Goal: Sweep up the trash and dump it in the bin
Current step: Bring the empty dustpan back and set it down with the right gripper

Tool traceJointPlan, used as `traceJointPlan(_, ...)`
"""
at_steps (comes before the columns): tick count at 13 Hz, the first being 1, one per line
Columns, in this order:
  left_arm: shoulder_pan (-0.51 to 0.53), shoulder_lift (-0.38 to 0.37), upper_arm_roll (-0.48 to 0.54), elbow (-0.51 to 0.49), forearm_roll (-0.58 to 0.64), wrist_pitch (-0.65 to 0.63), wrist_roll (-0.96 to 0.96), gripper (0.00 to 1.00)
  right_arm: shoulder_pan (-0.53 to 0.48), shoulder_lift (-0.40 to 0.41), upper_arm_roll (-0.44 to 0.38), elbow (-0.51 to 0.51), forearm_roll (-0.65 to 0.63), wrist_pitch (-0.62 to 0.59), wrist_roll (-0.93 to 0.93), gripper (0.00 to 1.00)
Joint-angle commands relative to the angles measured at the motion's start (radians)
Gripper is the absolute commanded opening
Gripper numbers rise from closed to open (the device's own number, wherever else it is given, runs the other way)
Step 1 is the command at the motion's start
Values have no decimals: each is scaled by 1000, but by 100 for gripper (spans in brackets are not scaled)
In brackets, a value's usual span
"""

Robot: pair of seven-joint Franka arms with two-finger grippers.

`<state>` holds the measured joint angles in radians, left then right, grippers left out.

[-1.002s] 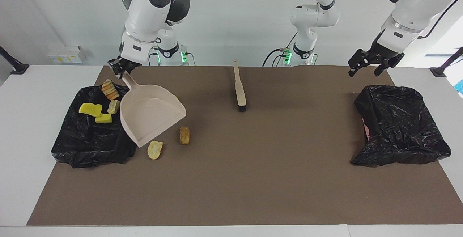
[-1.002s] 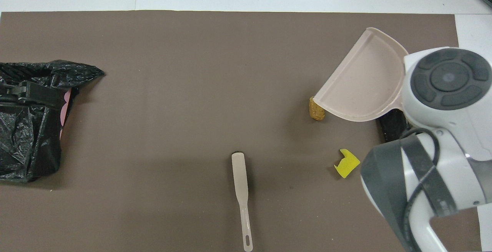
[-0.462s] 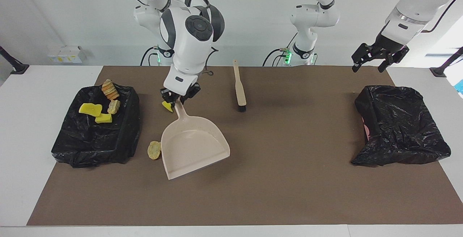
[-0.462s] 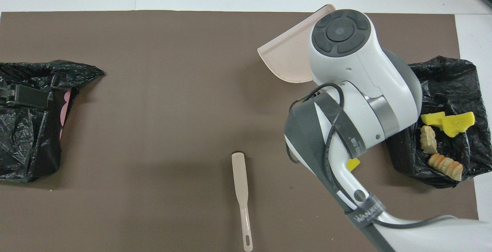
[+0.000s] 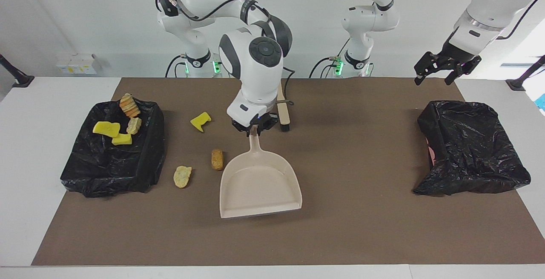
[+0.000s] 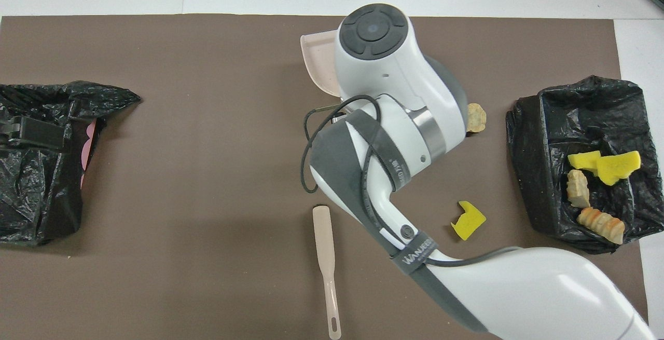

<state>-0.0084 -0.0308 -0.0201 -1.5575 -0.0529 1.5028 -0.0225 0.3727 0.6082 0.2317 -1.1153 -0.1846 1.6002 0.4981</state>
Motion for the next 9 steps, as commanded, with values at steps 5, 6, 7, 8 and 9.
traceJointPlan(5,71,5,-69,11,19,-9,13,100,37,171,9,101,60,107,167,0)
traceJointPlan(6,88,3,-89,10,16,-9,7,100,37,174,8,101,83,134,175,0)
traceJointPlan(7,99,0,-104,4,16,-7,7,100,37,183,6,101,103,150,177,0)
traceJointPlan(8,90,-15,-104,-18,16,-4,12,100,37,203,9,101,106,177,183,0)
traceJointPlan(9,91,-32,-104,-47,16,4,16,100,37,215,9,101,112,188,183,0)
